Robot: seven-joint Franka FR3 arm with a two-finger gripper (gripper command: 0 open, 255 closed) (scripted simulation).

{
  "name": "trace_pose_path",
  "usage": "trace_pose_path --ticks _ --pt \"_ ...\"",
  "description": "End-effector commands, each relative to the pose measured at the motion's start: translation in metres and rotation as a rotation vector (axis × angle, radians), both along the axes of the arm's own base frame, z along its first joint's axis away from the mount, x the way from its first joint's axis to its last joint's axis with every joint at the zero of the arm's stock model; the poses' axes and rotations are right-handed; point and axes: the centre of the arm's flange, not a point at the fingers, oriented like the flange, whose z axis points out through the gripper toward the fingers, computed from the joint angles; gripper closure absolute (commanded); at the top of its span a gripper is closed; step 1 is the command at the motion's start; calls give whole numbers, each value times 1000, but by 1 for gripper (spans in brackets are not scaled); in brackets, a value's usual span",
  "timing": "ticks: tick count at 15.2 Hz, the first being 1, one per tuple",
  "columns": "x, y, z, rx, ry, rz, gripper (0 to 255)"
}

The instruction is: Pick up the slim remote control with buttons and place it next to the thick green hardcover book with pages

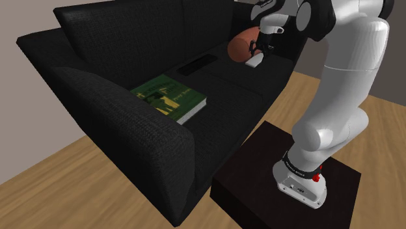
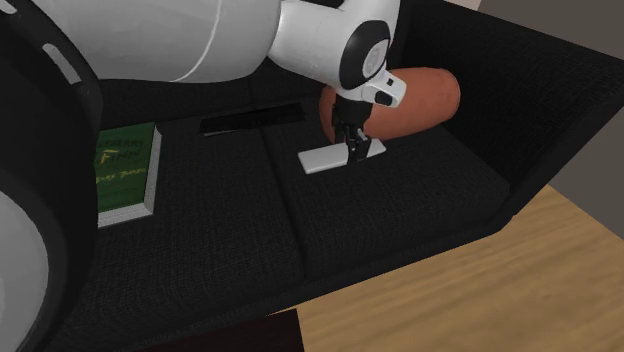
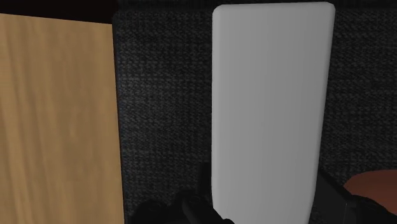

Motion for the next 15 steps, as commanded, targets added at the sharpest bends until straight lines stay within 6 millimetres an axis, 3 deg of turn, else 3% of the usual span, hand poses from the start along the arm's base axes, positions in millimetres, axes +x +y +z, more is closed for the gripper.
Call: trace_pose_path --ticks 1,6,15 --pt "0 0 11 0 0 0 255" --pt "0 0 37 0 0 0 255" --pt "-15 118 37 0 0 0 255"
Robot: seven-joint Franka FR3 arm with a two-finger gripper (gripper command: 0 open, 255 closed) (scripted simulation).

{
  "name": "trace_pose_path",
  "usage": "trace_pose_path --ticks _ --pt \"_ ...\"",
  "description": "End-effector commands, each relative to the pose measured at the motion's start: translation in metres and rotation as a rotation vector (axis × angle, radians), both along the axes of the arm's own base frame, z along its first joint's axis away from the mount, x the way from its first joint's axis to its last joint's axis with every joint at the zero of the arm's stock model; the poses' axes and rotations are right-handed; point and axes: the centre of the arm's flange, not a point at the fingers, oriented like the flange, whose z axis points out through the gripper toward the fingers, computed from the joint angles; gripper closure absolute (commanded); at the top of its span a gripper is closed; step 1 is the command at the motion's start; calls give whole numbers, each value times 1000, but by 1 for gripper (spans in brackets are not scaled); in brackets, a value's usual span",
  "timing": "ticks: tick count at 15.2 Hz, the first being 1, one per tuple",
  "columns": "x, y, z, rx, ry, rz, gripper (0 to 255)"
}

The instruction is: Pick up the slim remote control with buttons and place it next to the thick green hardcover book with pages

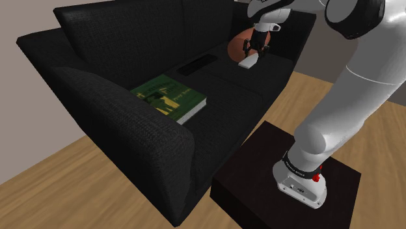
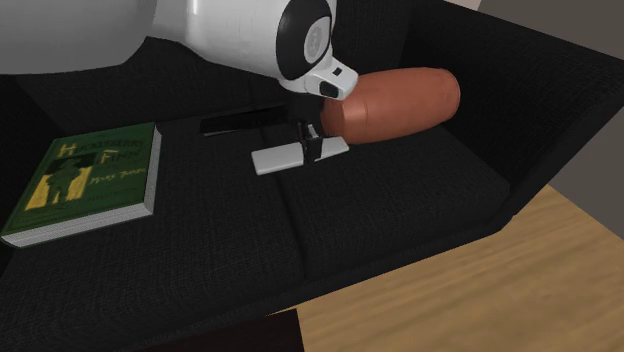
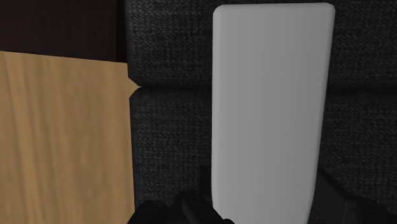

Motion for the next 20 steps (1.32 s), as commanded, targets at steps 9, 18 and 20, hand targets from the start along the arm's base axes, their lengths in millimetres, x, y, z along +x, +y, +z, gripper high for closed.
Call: trace_pose_path --ticks 9,18,20 --pt "-16 131 3 -1 0 -1 255" --pt "-31 249 4 -1 0 -1 255" --pt "-34 275 4 -1 0 -1 255"
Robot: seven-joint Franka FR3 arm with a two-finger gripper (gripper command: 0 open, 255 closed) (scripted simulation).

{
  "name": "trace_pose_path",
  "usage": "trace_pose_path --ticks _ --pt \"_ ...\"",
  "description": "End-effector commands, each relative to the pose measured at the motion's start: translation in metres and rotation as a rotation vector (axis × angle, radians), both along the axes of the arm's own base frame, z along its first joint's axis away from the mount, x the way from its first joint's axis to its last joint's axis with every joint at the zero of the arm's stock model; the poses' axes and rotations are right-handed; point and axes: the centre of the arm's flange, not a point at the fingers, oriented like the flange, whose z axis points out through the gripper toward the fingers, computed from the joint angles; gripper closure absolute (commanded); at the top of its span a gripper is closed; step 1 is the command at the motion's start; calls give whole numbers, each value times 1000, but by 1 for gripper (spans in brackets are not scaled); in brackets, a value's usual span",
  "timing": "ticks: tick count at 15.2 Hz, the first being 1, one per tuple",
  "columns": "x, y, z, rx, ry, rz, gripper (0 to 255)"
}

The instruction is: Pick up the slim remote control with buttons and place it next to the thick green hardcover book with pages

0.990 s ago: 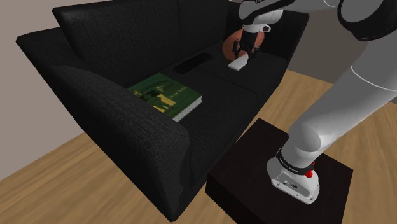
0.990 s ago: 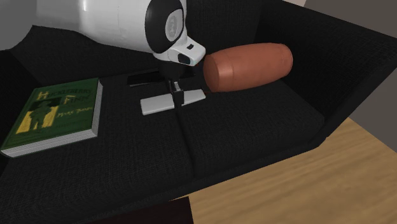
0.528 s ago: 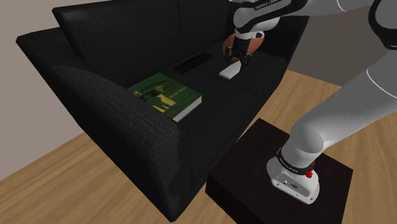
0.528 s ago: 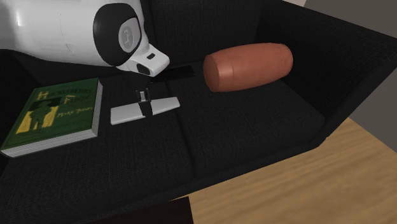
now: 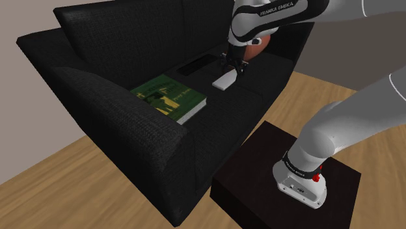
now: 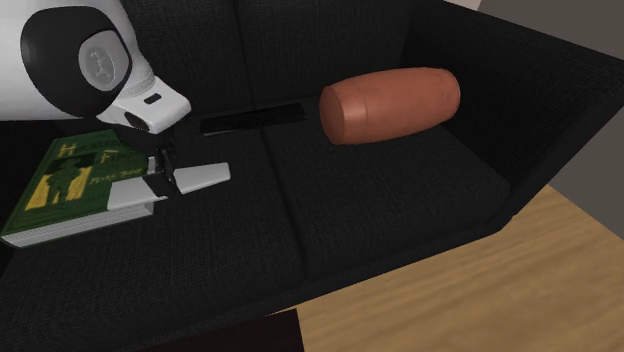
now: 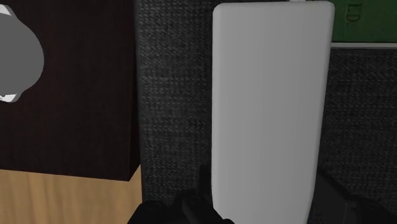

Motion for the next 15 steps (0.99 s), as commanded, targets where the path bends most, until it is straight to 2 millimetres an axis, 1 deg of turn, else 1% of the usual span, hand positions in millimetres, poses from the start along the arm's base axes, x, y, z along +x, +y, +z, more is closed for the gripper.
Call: trace_pose_path --ticks 1,3,4,15 --pt "-2 29 -2 0 0 -2 255" --pt "-6 55 -2 0 0 -2 255" --pt "-6 60 -1 0 0 -2 255" --pt "-6 60 -60 0 0 -2 255"
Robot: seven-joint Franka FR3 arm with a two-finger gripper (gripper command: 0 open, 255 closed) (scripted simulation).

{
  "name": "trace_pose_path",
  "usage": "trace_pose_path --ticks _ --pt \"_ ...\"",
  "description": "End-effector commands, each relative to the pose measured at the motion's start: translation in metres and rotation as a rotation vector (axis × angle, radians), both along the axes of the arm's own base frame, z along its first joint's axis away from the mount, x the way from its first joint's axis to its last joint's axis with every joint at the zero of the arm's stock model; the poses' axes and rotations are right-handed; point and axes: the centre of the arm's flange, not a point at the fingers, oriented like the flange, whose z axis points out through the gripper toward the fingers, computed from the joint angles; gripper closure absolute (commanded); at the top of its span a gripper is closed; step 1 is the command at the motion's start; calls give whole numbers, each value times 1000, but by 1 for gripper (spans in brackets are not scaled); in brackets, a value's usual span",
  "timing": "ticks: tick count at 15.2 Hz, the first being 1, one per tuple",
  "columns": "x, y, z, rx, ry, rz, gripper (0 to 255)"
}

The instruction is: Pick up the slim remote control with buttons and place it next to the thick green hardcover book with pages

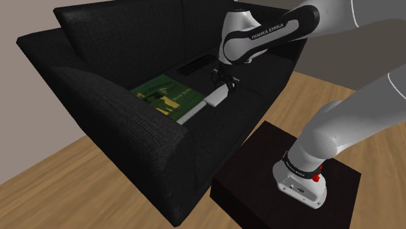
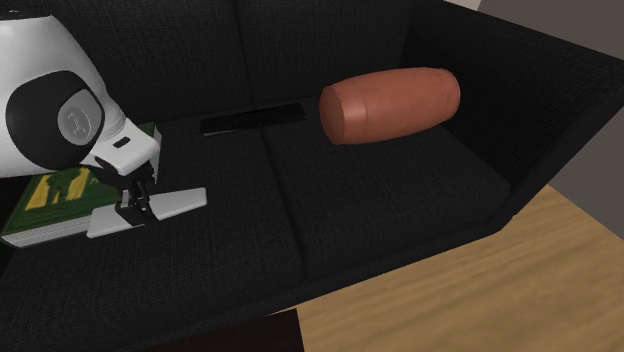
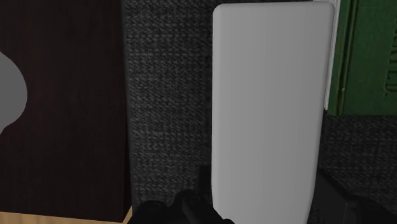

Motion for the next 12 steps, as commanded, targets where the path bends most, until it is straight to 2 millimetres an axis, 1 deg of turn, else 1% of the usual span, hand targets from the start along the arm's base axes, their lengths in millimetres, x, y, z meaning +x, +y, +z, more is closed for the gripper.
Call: trace_pose_path --ticks 1,8,9,12 --pt "0 -1 -10 0 -1 0 255" --pt "0 -1 -47 0 -1 0 255" --pt "0 -1 -55 0 -1 0 255" --pt "0 -1 -55 0 -1 0 255"
